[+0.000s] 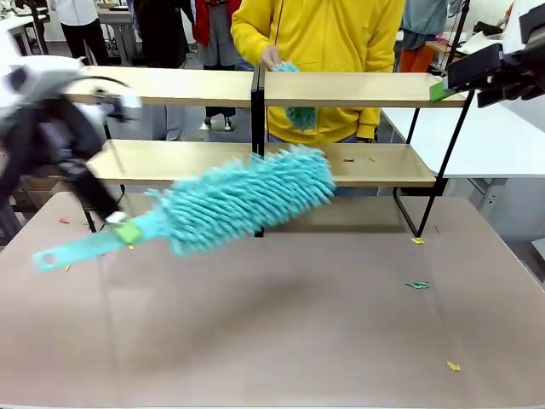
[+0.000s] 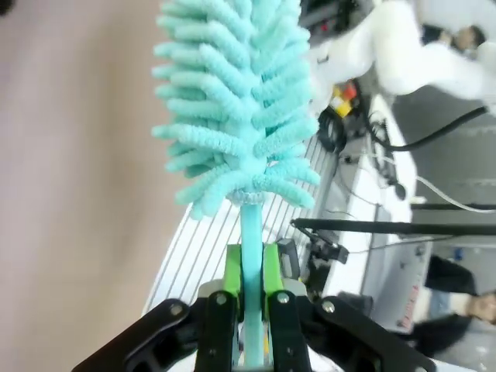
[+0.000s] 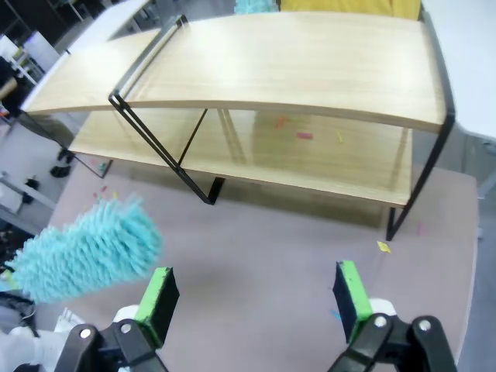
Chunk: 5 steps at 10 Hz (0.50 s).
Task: Clean the shelves.
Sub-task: Clean another randomly selected level of the Shelf with the Duster.
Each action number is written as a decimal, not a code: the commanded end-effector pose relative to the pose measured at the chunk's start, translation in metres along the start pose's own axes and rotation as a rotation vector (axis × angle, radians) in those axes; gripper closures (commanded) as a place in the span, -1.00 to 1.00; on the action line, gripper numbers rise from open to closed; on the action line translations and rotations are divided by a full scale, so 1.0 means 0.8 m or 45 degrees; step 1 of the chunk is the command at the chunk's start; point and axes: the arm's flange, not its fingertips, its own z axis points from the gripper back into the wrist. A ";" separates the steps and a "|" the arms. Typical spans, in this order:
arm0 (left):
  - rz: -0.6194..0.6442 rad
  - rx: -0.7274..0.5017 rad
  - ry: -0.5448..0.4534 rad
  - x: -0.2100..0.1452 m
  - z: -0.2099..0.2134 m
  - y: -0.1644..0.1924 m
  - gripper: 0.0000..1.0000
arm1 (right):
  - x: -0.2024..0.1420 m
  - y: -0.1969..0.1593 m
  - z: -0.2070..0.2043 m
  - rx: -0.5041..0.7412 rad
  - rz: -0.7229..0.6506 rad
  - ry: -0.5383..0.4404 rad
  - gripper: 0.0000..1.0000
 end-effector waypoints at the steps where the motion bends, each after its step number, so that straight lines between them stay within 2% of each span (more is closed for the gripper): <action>1: -0.054 -0.036 -0.251 -0.080 0.071 0.002 0.75 | 0.001 0.000 0.000 0.010 -0.003 -0.004 -1.00; 2: -0.064 -0.019 -0.369 -0.121 0.111 -0.006 0.75 | 0.001 0.000 0.000 0.010 -0.003 -0.004 -1.00; 3: 0.017 -0.003 -0.553 -0.161 0.153 -0.013 0.75 | 0.001 0.000 0.000 0.010 -0.003 -0.004 -1.00; 5: -0.014 -0.081 -0.807 -0.249 0.237 -0.028 0.75 | 0.001 0.000 0.000 0.010 -0.003 -0.004 -1.00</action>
